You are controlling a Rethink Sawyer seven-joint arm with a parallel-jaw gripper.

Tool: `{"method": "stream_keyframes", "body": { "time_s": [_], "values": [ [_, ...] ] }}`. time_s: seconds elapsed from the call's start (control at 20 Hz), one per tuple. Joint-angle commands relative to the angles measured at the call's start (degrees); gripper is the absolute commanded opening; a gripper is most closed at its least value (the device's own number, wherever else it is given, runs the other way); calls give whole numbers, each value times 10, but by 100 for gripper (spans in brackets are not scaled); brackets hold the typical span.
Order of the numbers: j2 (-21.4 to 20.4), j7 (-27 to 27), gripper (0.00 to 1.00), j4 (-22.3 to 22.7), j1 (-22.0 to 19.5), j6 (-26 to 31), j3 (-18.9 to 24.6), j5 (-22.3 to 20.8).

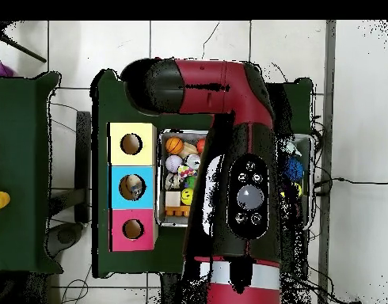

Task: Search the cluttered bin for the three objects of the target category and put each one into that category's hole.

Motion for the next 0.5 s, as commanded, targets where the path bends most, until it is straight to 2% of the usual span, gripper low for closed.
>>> {"method": "stream_keyframes", "body": {
  "time_s": [0.05,0.5],
  "values": [
    [6,43,0,83,-3,11,5,3],
    [4,42,0,91,-5,2,8,4]
  ]
}}
